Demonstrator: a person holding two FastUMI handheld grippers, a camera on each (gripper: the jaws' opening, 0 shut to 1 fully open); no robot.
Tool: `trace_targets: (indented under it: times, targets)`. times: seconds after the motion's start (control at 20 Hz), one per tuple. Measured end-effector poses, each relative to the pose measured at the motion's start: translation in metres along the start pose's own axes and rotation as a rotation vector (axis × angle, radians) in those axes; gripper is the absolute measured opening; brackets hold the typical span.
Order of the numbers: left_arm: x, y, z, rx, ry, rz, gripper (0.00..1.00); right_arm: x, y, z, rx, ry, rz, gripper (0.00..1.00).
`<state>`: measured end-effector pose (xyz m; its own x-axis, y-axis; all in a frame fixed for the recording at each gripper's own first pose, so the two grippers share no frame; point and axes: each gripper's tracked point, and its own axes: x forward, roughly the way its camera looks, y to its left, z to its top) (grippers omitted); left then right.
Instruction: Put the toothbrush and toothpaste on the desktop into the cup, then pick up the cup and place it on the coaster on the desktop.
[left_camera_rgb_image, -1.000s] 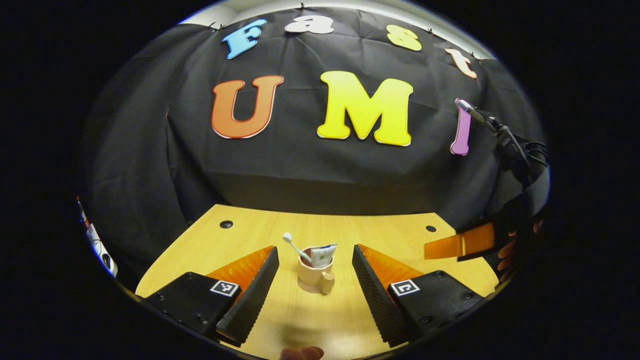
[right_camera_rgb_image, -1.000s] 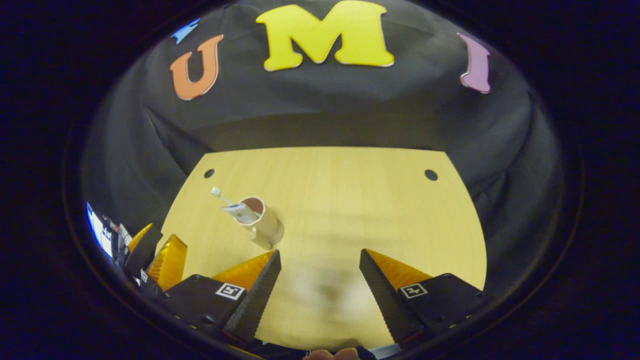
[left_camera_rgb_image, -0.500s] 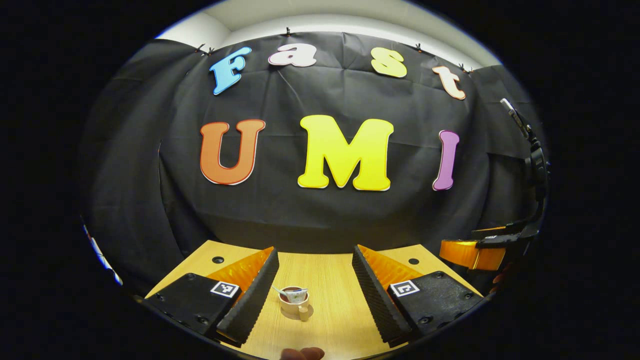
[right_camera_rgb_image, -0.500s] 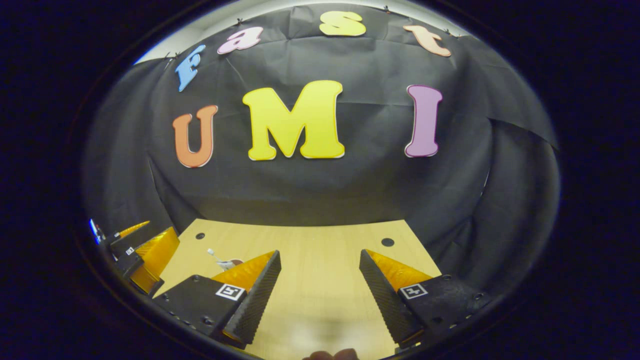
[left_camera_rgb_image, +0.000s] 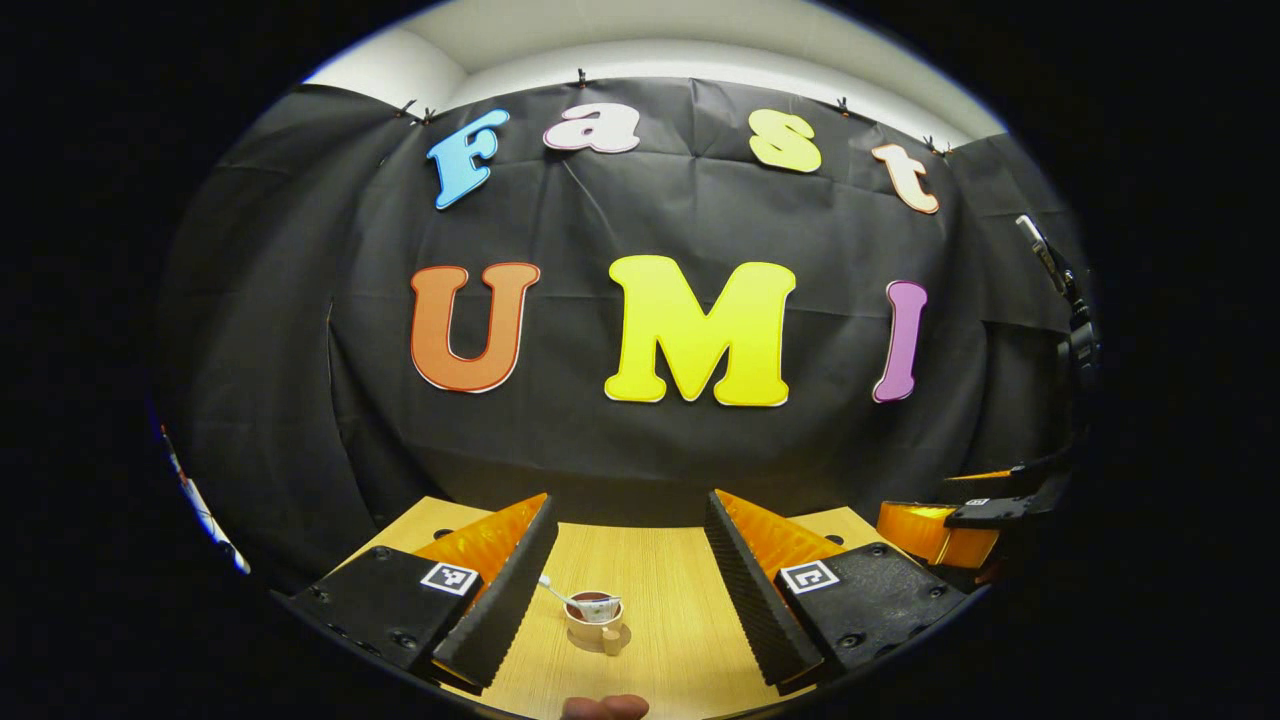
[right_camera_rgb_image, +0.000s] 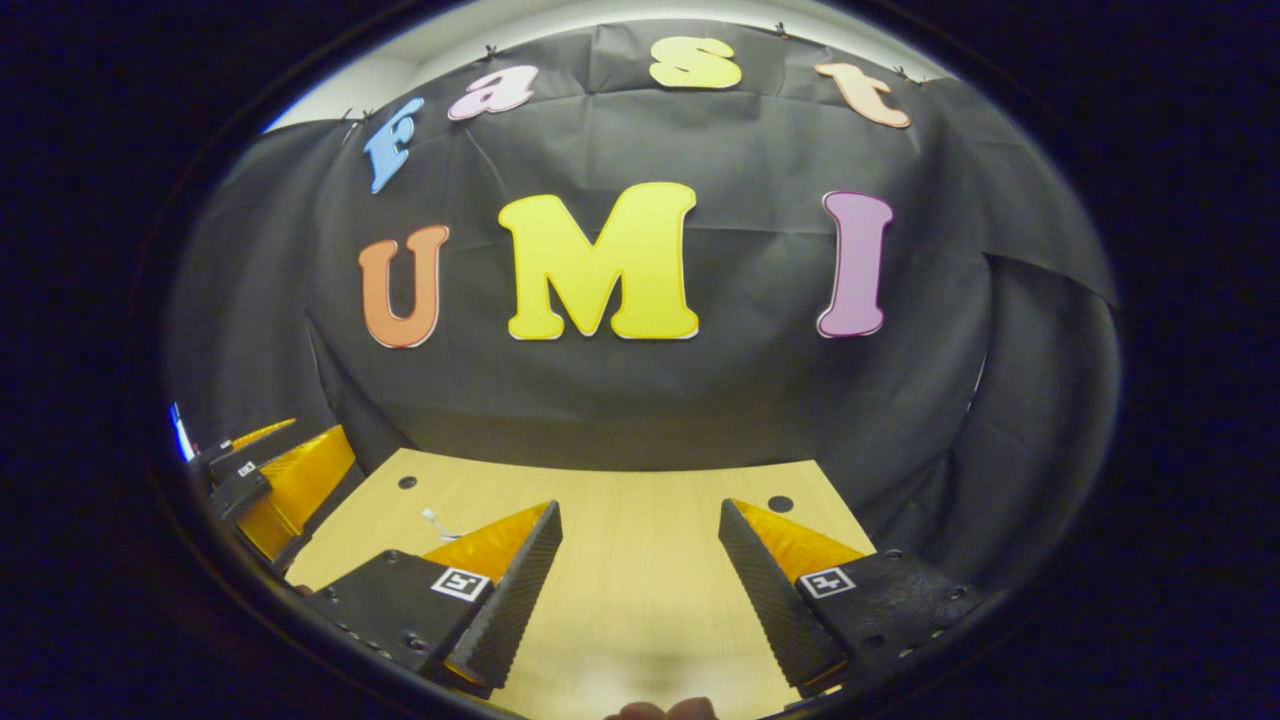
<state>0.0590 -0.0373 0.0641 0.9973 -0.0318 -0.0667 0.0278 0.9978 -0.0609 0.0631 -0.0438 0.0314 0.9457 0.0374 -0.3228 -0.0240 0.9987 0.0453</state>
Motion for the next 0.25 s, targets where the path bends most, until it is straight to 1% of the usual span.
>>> trace_targets:
  times: [0.25]
  targets:
    - [-0.0029, 0.005, 0.0012, -0.001, -0.01, 0.008, 0.94, 0.0031, 0.0021, -0.007, -0.003, 0.021, -0.003, 0.96]
